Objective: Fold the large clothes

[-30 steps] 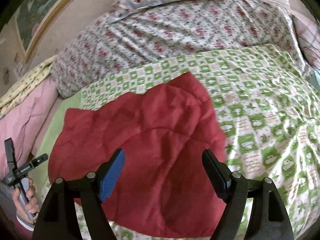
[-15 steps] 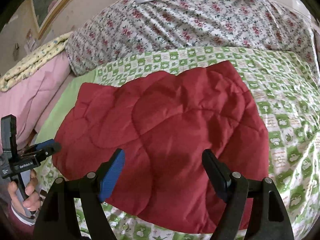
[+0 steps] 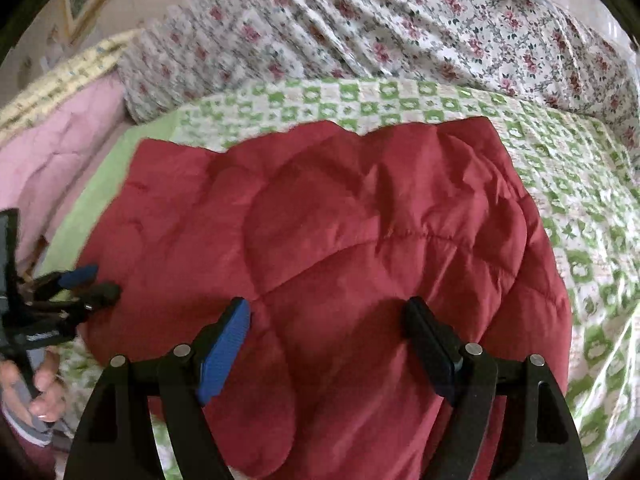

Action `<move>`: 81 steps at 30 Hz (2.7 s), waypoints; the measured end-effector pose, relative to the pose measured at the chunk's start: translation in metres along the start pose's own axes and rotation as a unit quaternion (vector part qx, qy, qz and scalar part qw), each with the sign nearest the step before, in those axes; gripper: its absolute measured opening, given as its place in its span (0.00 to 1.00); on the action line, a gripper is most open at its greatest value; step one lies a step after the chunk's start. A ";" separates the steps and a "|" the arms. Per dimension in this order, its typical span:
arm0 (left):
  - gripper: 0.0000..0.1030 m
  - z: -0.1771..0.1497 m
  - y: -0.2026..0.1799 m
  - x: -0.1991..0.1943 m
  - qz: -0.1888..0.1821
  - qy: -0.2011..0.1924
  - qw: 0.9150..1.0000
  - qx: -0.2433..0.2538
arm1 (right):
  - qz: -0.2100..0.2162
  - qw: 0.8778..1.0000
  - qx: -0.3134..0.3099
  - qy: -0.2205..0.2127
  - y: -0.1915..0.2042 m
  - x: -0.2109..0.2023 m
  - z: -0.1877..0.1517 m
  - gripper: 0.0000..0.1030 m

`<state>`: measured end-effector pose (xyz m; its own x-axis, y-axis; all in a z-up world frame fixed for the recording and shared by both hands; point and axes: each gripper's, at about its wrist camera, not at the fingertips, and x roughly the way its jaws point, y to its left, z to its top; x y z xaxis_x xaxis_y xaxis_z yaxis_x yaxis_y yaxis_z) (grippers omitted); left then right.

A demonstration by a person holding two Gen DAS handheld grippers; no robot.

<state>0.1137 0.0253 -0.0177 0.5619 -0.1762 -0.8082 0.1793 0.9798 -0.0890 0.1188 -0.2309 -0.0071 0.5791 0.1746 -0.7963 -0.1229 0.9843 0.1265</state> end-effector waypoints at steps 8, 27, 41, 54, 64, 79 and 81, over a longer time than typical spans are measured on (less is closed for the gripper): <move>0.85 0.023 -0.001 0.030 0.027 0.002 1.000 -0.002 | -0.039 0.999 0.033 0.018 -0.028 0.031 0.026 0.79; 0.87 0.045 0.004 0.067 0.047 0.023 0.999 -0.015 | -0.003 0.994 0.112 0.007 -0.069 0.056 0.029 0.78; 0.87 0.055 0.004 0.062 0.046 0.034 0.998 -0.025 | 0.005 0.993 0.118 0.003 -0.074 0.058 0.029 0.78; 0.94 0.084 0.034 0.091 0.088 0.060 0.993 -0.053 | -0.008 0.995 0.088 0.041 -0.069 0.073 0.064 0.81; 0.98 0.084 0.033 0.105 0.092 0.067 0.992 -0.055 | 0.014 0.991 0.125 0.034 -0.087 0.085 0.056 0.81; 0.98 0.037 0.017 0.023 0.071 0.027 0.997 -0.033 | 0.014 0.991 0.129 0.022 -0.088 0.079 0.054 0.81; 0.98 0.026 0.013 0.010 0.065 0.026 0.997 -0.031 | 0.011 0.991 0.129 0.017 -0.086 0.070 0.053 0.81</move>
<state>0.1425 0.0337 -0.0124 0.5349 -0.0448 -0.8438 0.0567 0.9982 -0.0171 0.2125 -0.3019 -0.0421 0.5507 0.2004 -0.8103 0.0771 0.9544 0.2884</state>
